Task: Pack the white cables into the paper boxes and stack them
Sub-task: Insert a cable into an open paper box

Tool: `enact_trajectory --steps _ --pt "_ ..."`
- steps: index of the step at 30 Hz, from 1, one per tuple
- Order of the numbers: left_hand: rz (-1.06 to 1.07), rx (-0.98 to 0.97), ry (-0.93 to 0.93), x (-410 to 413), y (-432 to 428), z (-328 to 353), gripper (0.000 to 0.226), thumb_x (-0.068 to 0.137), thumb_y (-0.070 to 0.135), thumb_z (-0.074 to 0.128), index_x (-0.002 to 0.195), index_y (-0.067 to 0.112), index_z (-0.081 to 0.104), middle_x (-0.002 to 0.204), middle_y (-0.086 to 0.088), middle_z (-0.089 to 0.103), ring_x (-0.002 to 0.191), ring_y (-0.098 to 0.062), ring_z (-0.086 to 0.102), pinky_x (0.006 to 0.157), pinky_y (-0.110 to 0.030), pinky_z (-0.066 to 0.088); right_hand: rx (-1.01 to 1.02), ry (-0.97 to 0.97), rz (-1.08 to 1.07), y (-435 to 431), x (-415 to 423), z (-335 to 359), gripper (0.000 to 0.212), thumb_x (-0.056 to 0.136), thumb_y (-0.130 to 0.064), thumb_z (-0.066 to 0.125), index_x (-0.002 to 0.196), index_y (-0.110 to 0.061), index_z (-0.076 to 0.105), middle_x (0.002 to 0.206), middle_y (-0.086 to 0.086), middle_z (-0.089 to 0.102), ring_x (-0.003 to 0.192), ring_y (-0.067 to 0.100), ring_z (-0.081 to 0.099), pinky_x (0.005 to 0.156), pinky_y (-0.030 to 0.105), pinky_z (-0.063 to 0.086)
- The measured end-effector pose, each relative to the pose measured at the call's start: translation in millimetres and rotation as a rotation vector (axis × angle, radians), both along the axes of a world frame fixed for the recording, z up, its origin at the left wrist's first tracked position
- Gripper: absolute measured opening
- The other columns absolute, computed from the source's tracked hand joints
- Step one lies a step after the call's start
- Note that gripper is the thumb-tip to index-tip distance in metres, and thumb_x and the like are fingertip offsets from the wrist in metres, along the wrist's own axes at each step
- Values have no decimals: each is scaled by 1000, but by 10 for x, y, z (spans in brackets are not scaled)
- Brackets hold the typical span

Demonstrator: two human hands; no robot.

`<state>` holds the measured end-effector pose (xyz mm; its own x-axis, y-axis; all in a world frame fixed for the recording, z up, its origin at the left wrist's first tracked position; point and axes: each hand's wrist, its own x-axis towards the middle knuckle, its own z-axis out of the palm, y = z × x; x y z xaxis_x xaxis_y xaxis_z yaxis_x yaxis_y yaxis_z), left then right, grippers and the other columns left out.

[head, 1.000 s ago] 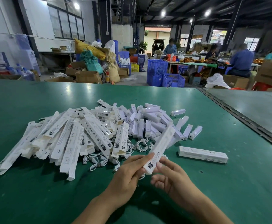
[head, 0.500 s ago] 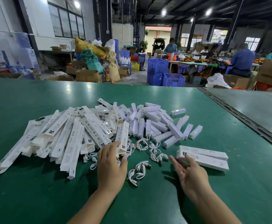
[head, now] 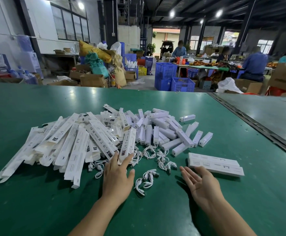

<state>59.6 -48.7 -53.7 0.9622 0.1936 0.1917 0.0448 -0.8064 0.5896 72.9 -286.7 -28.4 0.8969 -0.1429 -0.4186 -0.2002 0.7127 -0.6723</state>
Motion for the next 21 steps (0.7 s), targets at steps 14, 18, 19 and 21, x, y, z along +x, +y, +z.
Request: enact_trajectory --steps 14,18,19,21 --pt "-78 -380 -334 -154 -189 161 30 99 14 58 127 24 64 139 2 47 118 -7 55 94 -24 51 -176 -145 368 182 -53 -41 27 74 -13 69 98 -3 62 81 14 71 71 29 71 58 30 59" --pt "-261 -437 -363 -240 -295 186 26 96 6 62 115 20 71 123 25 45 102 27 48 72 2 42 -212 -220 339 252 -85 -41 54 69 -11 71 121 -7 56 97 16 73 73 32 71 59 30 59" --pt "-286 -429 -350 -252 -310 171 26 95 7 63 113 23 71 123 28 41 101 32 45 73 5 40 -223 -238 294 249 -79 -44 62 68 -11 72 126 -11 52 102 17 73 73 32 71 59 30 59" --pt "-318 -416 -292 -264 -322 152 27 95 13 64 109 36 69 125 32 37 99 34 43 77 4 39 -227 -257 205 216 -62 -45 73 78 -5 67 139 -31 38 109 19 70 72 30 71 60 30 59"
